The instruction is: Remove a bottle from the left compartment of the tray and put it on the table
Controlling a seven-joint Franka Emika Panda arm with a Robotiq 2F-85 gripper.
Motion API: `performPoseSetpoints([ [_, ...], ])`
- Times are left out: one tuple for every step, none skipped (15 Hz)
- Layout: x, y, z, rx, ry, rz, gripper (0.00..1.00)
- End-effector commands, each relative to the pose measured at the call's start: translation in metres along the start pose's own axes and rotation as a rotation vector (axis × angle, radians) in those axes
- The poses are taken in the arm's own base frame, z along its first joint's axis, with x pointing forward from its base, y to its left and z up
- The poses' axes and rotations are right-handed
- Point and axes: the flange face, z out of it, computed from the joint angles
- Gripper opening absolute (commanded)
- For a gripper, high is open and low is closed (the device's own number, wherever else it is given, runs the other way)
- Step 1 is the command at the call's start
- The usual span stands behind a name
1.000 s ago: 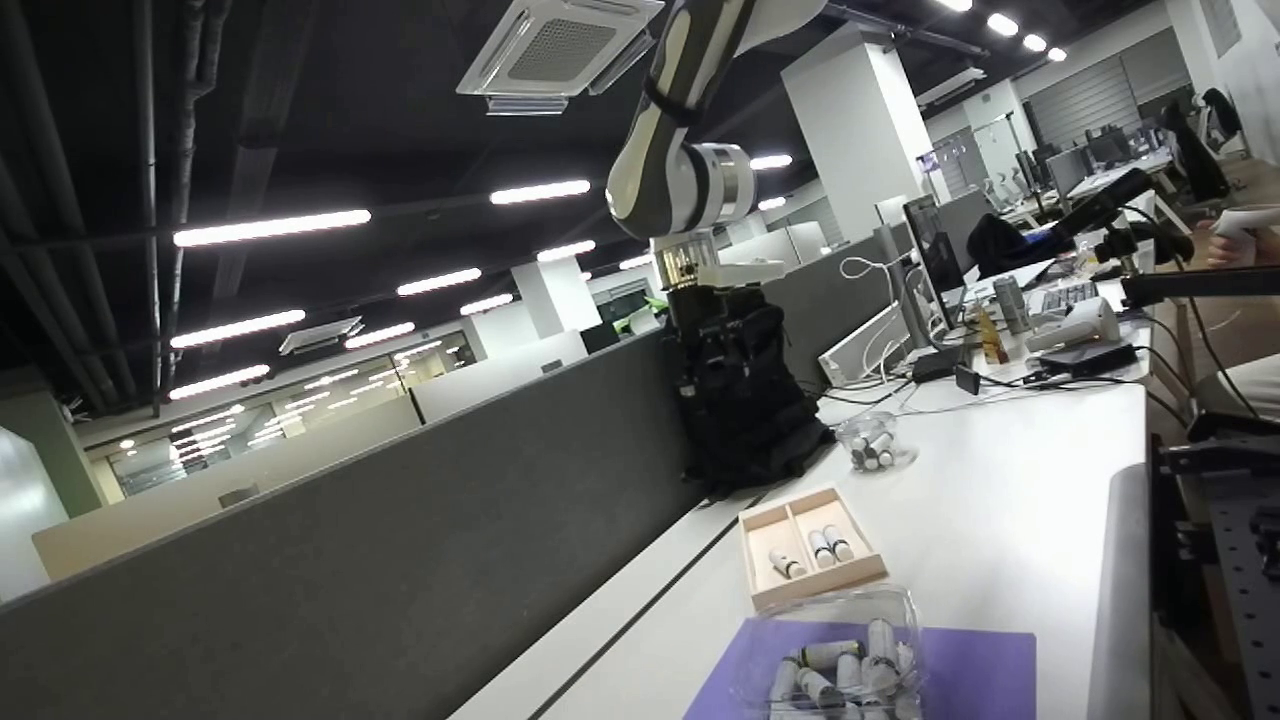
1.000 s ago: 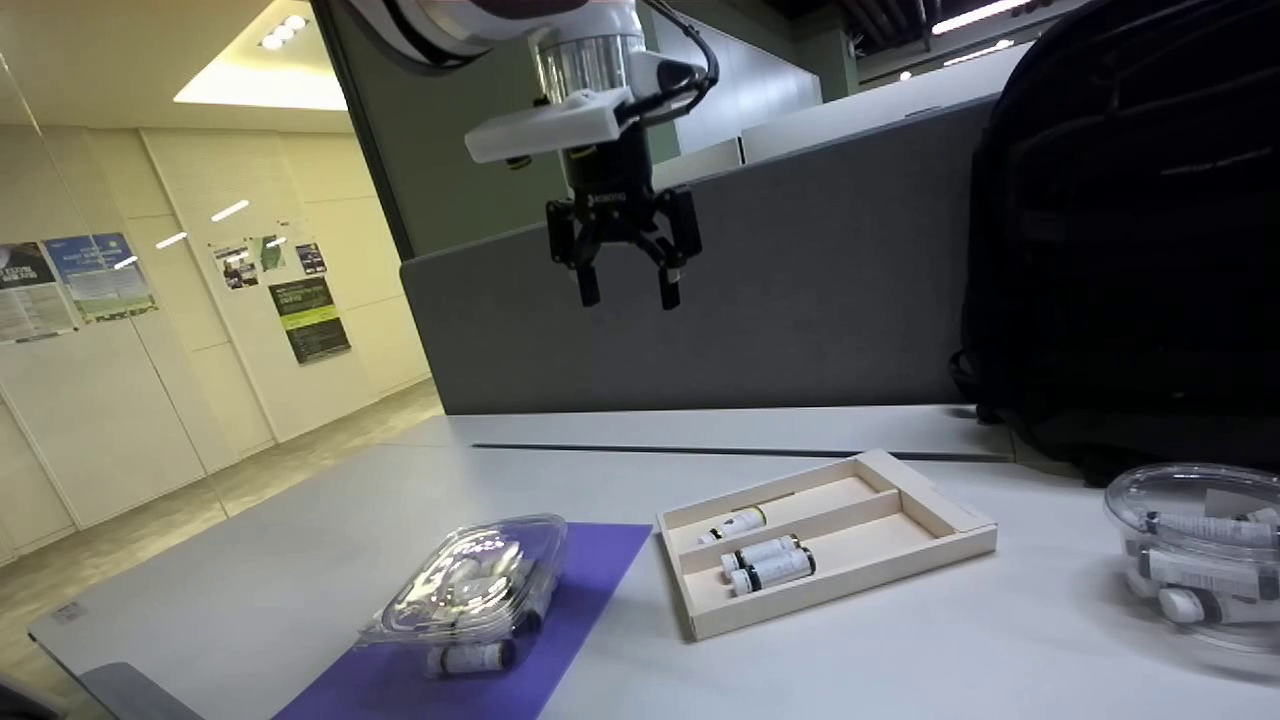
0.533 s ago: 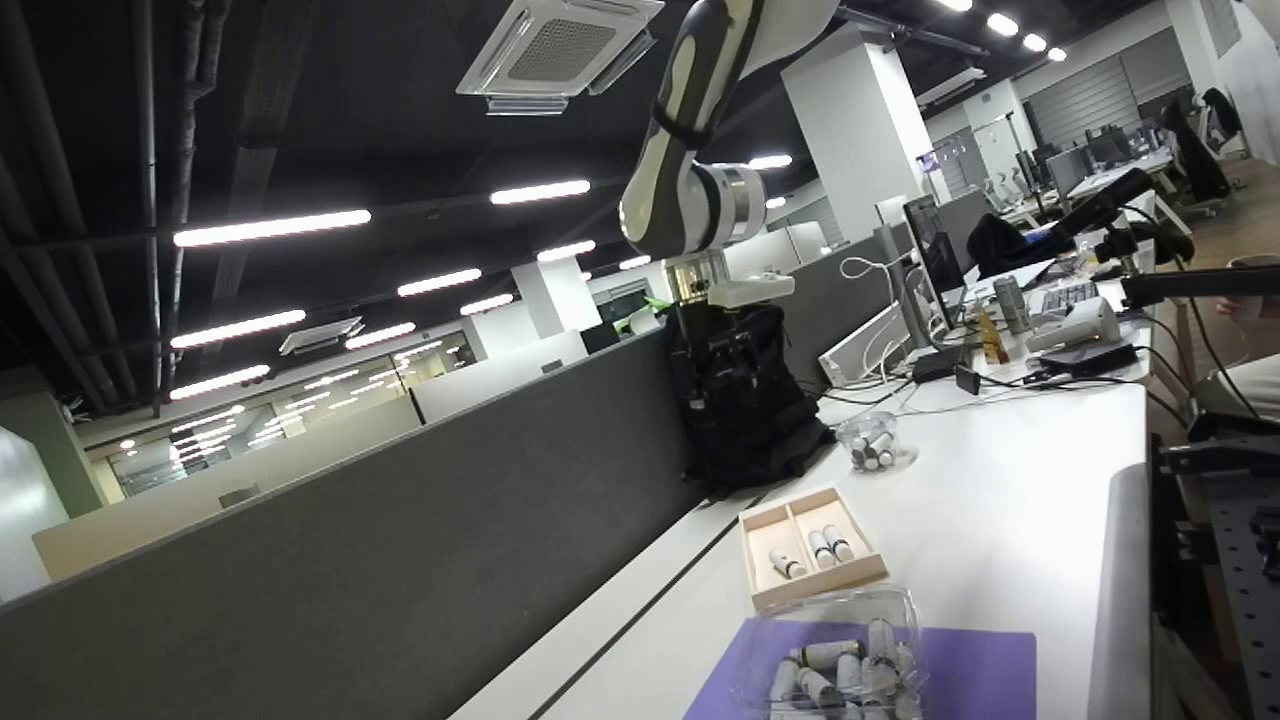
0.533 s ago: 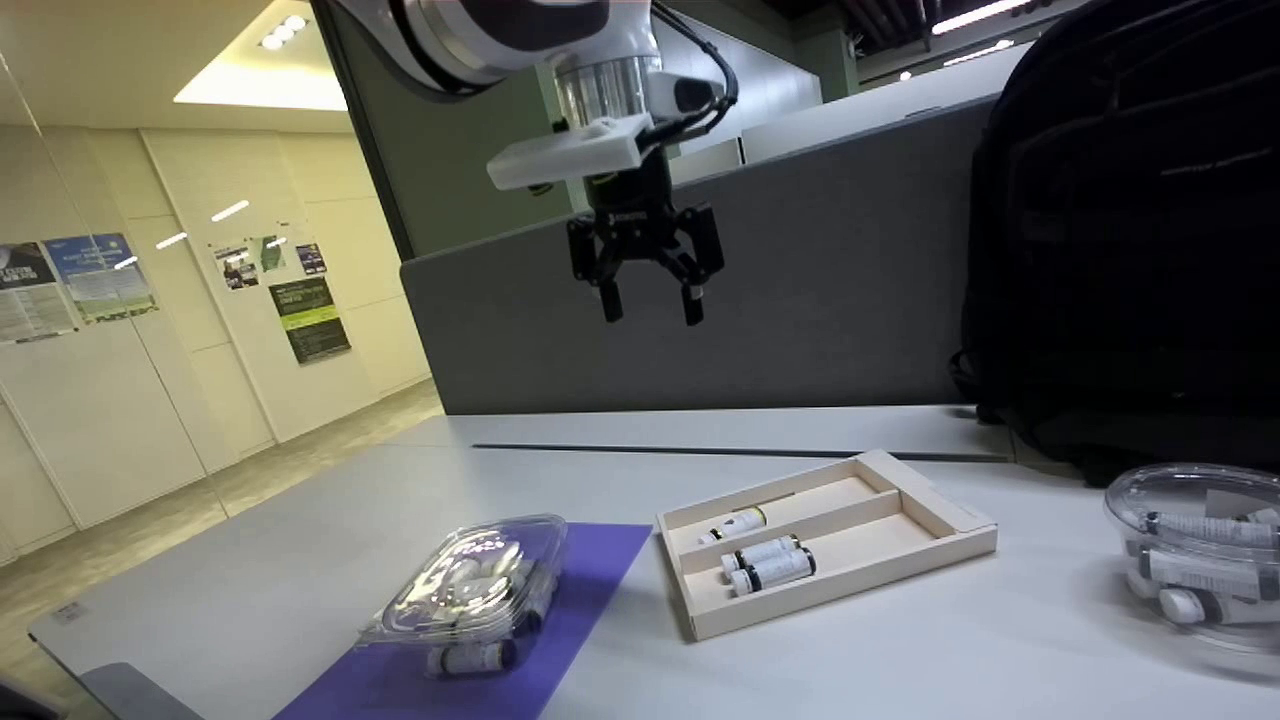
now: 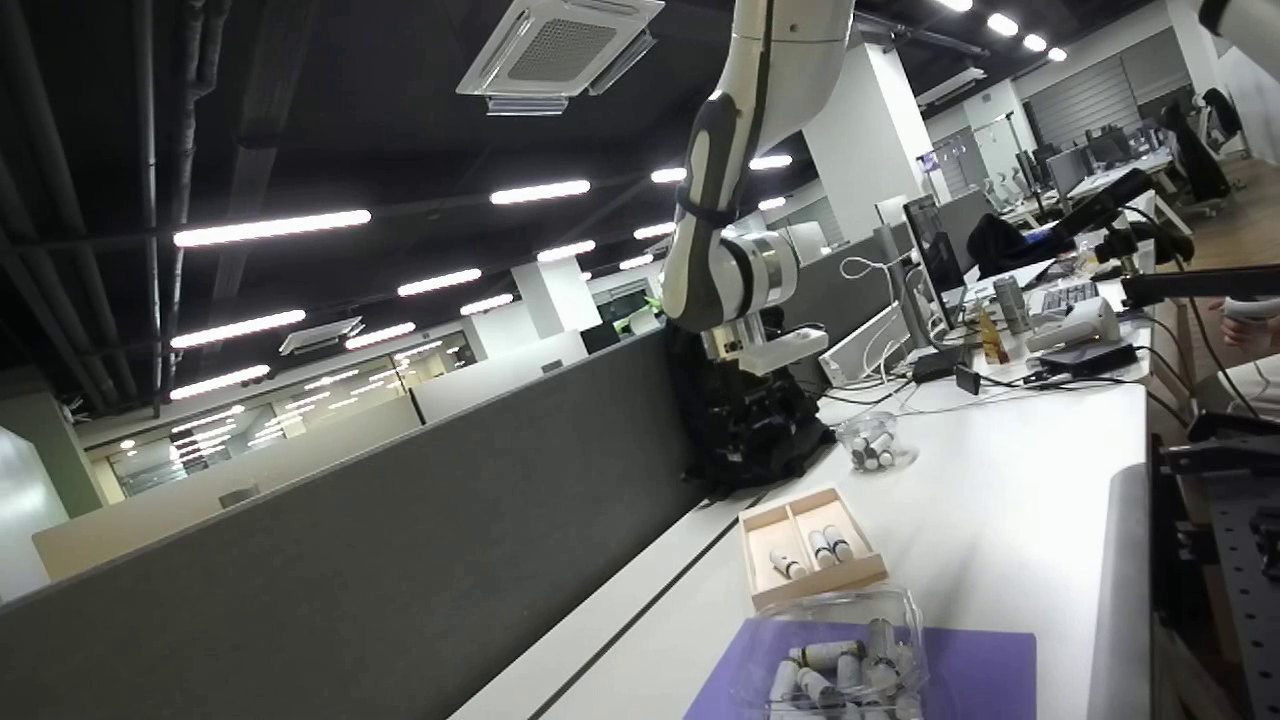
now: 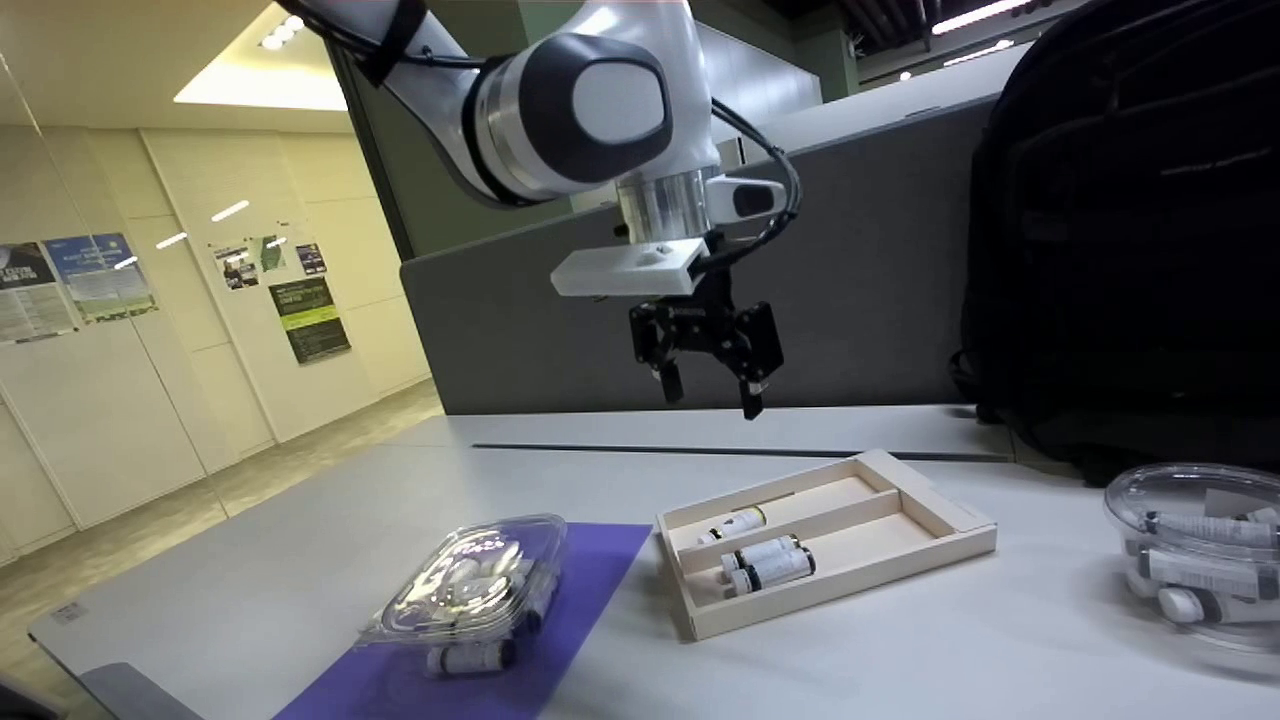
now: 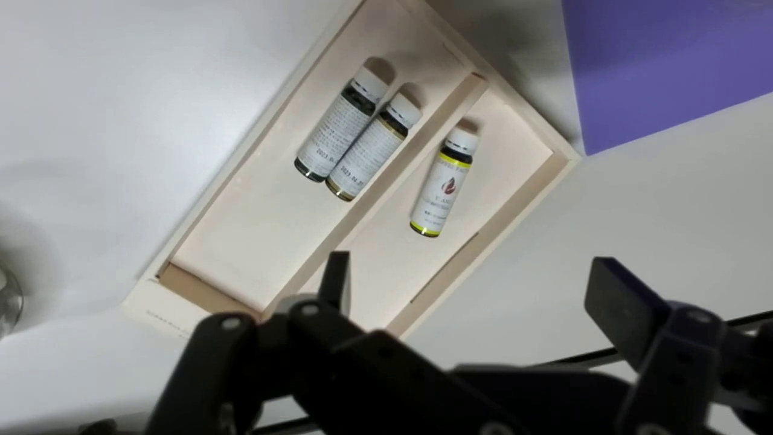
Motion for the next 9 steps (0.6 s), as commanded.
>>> performPoseSetpoints([
  [0.002,-0.005,0.023,-0.011,-0.029,0.066,1.00],
  [0.002,-0.008,0.029,-0.010,-0.041,0.067,1.00],
  [0.002,-0.009,0.037,-0.010,-0.054,0.077,1.00],
  [0.002,-0.008,0.041,-0.010,-0.076,0.081,1.00],
  [-0.005,-0.006,0.037,-0.003,-0.058,0.043,1.00],
  [-0.005,-0.007,0.042,-0.004,-0.065,0.045,1.00],
  [-0.005,-0.007,0.045,-0.004,-0.069,0.047,1.00],
  [-0.005,-0.007,0.046,-0.005,-0.071,0.048,1.00],
  [-0.005,-0.007,0.046,-0.005,-0.071,0.050,1.00],
])
